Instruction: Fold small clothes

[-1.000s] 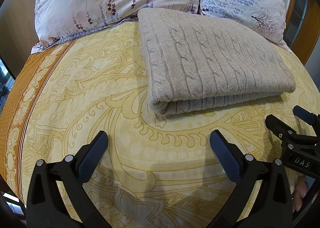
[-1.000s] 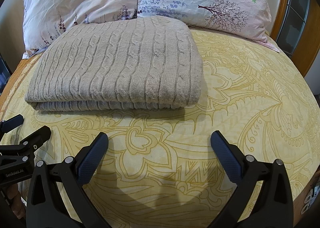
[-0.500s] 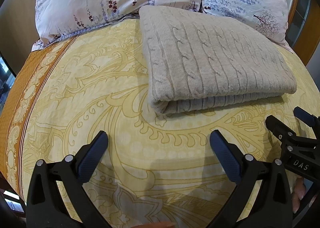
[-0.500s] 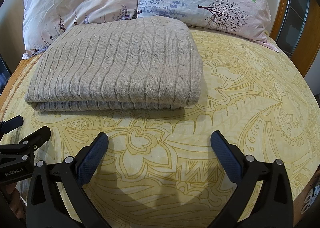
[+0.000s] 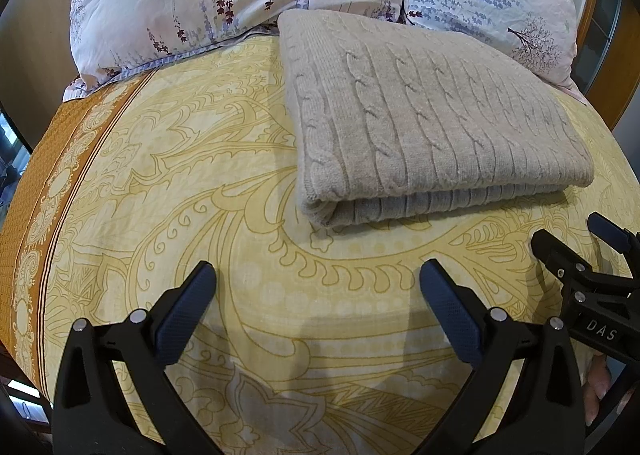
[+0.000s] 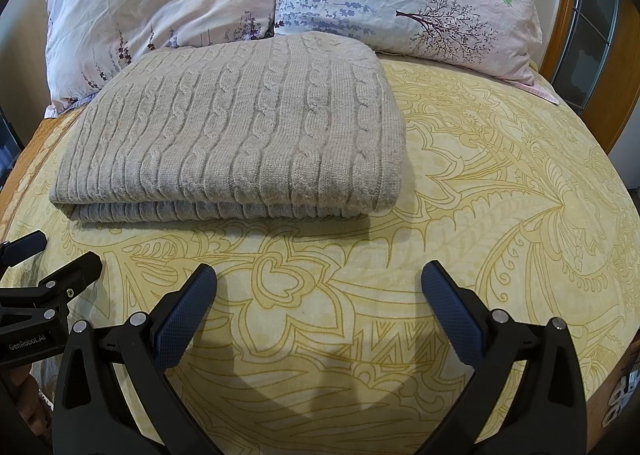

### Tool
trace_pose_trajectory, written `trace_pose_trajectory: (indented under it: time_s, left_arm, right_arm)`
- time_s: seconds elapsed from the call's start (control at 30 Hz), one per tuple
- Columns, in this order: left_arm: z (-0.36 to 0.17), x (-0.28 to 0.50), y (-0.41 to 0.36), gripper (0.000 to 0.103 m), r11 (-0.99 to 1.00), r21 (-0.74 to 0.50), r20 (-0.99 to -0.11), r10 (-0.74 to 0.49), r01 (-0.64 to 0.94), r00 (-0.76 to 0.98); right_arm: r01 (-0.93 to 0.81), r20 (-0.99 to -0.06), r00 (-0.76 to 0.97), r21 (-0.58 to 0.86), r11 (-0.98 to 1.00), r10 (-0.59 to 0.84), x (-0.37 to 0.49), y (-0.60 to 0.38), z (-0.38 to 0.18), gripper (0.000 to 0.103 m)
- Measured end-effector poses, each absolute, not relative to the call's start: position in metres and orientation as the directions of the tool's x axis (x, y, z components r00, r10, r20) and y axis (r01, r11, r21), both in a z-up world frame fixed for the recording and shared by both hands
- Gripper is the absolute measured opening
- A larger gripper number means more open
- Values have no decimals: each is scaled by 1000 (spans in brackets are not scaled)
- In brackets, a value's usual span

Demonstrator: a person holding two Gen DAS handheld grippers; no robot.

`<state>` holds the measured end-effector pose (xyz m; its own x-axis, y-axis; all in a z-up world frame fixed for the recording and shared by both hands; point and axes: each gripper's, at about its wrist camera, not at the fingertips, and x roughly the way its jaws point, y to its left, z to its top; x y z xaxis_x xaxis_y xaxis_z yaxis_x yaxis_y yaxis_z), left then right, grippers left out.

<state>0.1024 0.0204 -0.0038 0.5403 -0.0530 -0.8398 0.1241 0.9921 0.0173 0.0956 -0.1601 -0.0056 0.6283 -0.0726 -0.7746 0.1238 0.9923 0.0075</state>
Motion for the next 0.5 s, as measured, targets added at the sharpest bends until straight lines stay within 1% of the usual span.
trace_pose_trajectory:
  time_s: [0.5]
  left_arm:
    - [-4,103,21,101,992,17,-840,-54,126,540]
  right_arm:
    - [124,-775,628,7,992,-73,95,-160,-6,102]
